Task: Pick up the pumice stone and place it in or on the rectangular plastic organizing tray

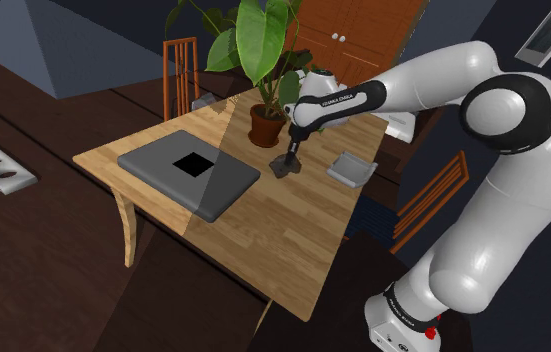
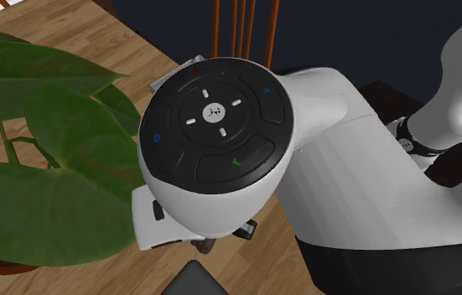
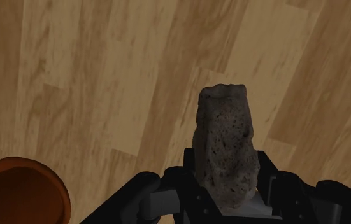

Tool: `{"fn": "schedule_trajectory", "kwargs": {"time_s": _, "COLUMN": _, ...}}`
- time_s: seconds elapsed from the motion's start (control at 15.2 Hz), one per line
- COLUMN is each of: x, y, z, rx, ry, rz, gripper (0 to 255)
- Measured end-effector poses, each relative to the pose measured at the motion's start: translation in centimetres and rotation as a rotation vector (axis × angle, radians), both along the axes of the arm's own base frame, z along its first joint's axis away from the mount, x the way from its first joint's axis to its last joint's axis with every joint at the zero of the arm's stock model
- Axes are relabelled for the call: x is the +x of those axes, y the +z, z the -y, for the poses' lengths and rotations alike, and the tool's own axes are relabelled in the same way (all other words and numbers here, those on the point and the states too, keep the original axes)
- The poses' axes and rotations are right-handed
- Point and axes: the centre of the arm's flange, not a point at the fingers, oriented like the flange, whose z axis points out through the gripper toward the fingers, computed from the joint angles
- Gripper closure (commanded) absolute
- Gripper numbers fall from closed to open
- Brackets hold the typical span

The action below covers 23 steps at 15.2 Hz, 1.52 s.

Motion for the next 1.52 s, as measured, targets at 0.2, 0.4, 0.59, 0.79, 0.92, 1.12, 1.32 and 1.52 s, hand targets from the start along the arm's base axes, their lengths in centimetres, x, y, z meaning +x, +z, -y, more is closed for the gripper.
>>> {"fn": "schedule_trajectory", "kwargs": {"time_s": 0.2, "x": -0.2, "y": 1.6, "z": 0.1, "rx": 0.0, "ry": 0.0, "rz": 0.0, "gripper": 255}}
{"fn": "schedule_trajectory", "kwargs": {"time_s": 0.4, "x": 0.0, "y": 3.1, "z": 0.0, "rx": 0.0, "ry": 0.0, "rz": 0.0, "gripper": 255}}
{"fn": "schedule_trajectory", "kwargs": {"time_s": 0.59, "x": -0.1, "y": 4.8, "z": 0.1, "rx": 0.0, "ry": 0.0, "rz": 0.0, "gripper": 255}}
{"fn": "schedule_trajectory", "kwargs": {"time_s": 0.79, "x": 0.0, "y": 6.4, "z": 0.0, "rx": 0.0, "ry": 0.0, "rz": 0.0, "gripper": 255}}
{"fn": "schedule_trajectory", "kwargs": {"time_s": 0.92, "x": 0.0, "y": 7.4, "z": 0.0, "rx": 0.0, "ry": 0.0, "rz": 0.0, "gripper": 255}}
{"fn": "schedule_trajectory", "kwargs": {"time_s": 1.12, "x": -0.2, "y": 8.6, "z": 0.6, "rx": 0.0, "ry": 0.0, "rz": 0.0, "gripper": 255}}
{"fn": "schedule_trajectory", "kwargs": {"time_s": 1.32, "x": -1.2, "y": 8.6, "z": 3.8, "rx": 0.0, "ry": -0.001, "rz": -0.001, "gripper": 255}}
{"fn": "schedule_trajectory", "kwargs": {"time_s": 1.52, "x": -2.0, "y": 9.0, "z": 7.5, "rx": 0.0, "ry": -0.002, "rz": 0.0, "gripper": 255}}
